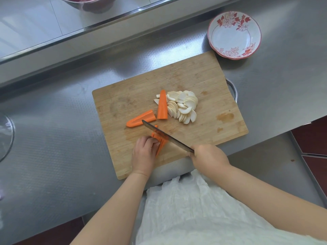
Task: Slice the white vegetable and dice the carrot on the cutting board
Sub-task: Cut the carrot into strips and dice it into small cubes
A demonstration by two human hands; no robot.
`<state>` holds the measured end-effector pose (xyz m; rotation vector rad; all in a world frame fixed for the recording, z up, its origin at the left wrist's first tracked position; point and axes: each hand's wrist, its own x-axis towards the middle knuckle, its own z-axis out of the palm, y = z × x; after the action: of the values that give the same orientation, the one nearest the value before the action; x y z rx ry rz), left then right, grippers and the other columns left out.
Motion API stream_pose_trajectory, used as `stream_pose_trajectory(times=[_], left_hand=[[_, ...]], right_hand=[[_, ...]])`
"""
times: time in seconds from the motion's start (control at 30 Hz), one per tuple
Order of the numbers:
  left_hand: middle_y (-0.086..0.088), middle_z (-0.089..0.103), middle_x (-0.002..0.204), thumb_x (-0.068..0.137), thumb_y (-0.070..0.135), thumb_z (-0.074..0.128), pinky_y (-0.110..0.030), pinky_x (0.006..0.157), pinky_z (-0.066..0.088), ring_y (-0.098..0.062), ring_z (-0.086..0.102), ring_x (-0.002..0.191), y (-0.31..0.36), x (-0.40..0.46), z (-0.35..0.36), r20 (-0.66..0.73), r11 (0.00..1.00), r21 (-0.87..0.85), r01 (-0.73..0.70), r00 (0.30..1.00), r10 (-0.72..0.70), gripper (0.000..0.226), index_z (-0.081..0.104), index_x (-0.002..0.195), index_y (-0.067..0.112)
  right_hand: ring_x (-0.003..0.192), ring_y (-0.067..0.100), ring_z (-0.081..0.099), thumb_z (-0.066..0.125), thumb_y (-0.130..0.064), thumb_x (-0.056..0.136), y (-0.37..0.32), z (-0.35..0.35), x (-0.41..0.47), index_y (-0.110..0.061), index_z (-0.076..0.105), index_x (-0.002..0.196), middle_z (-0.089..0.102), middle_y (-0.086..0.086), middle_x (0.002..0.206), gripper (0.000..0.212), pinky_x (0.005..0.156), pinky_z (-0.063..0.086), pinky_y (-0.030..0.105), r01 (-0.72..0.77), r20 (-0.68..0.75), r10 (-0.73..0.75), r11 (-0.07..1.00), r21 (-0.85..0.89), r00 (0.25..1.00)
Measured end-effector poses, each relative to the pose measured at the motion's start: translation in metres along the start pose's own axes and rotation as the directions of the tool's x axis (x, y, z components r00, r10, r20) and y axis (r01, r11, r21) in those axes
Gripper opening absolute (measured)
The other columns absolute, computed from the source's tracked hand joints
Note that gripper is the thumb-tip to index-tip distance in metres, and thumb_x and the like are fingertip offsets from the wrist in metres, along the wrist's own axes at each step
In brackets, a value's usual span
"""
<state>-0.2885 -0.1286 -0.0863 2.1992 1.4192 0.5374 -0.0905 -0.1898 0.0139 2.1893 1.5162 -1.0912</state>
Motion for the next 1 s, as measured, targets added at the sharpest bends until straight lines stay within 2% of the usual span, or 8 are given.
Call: stream_pose_trajectory(times=[0.13,0.27,0.4,0.6,0.87,0.93,1.0], left_hand=[[-0.006,0.061,0.086,0.090,0.032,0.051,-0.029,0.067,0.040,-0.018,0.046,0.083,0.000,0.000,0.000,0.007,1.000,0.010,0.024,1.000,-0.024,0.030,0.070,0.086,0.009],[-0.007,0.060,0.083,0.090,0.032,0.050,-0.028,0.064,0.035,-0.018,0.044,0.080,0.002,0.001,0.000,-0.010,0.999,0.037,0.002,1.000,-0.002,0.030,0.069,0.084,0.009],[-0.008,0.060,0.082,0.090,0.028,0.052,-0.028,0.065,0.036,-0.019,0.045,0.080,0.000,0.000,0.001,-0.053,0.999,0.034,-0.021,0.998,0.023,0.027,0.069,0.083,0.007],[-0.011,0.062,0.082,0.089,0.024,0.053,-0.028,0.065,0.034,-0.020,0.045,0.080,0.002,0.000,-0.001,-0.094,0.997,0.039,-0.060,0.994,0.063,0.025,0.067,0.082,0.005],[-0.008,0.062,0.086,0.092,0.028,0.051,-0.033,0.063,0.042,-0.021,0.047,0.081,-0.001,-0.002,0.001,-0.071,0.999,0.029,-0.043,0.996,0.045,0.025,0.066,0.085,0.009],[-0.008,0.062,0.085,0.092,0.028,0.052,-0.034,0.061,0.044,-0.022,0.049,0.080,-0.002,-0.002,0.001,-0.059,0.999,0.017,-0.038,0.997,0.039,0.023,0.065,0.085,0.010],[-0.008,0.062,0.084,0.092,0.029,0.052,-0.036,0.060,0.047,-0.024,0.051,0.077,-0.004,-0.002,0.003,-0.046,0.999,0.020,-0.037,0.998,0.038,0.025,0.066,0.084,0.011]], right_hand=[[0.076,0.026,0.062,0.042,-0.024,0.098,-0.001,0.002,-0.007,-0.023,0.062,0.102,0.066,0.002,0.083,0.020,0.056,0.046,0.031,0.035,-0.037,-0.037,0.997,-0.069,0.999],[0.077,0.024,0.061,0.043,-0.021,0.098,-0.006,0.003,-0.012,-0.024,0.061,0.104,0.067,0.000,0.087,0.019,0.053,0.034,0.028,0.052,-0.038,-0.056,0.994,-0.098,0.998],[0.067,0.023,0.052,0.044,-0.017,0.096,-0.008,0.002,-0.011,-0.020,0.061,0.101,0.064,0.001,0.083,0.017,0.049,0.030,0.028,0.036,-0.026,-0.039,0.991,-0.131,0.999],[0.067,0.024,0.048,0.043,-0.014,0.097,-0.013,-0.004,-0.013,-0.018,0.058,0.104,0.065,0.003,0.088,0.017,0.052,0.032,0.029,0.035,0.002,-0.035,0.984,-0.176,0.999],[0.079,0.024,0.057,0.043,-0.010,0.096,-0.020,-0.002,-0.012,-0.017,0.056,0.110,0.066,0.003,0.096,0.020,0.056,0.035,0.028,-0.008,0.043,0.016,0.983,-0.182,0.999],[0.076,0.024,0.053,0.043,-0.008,0.095,-0.021,-0.003,-0.009,-0.016,0.056,0.108,0.064,0.003,0.092,0.020,0.054,0.035,0.027,-0.015,0.068,0.028,0.983,-0.182,0.997],[0.072,0.023,0.049,0.043,-0.008,0.095,-0.021,-0.002,-0.005,-0.015,0.057,0.105,0.055,0.000,0.078,0.018,0.047,0.030,0.026,-0.014,0.085,0.030,0.983,-0.182,0.996]])
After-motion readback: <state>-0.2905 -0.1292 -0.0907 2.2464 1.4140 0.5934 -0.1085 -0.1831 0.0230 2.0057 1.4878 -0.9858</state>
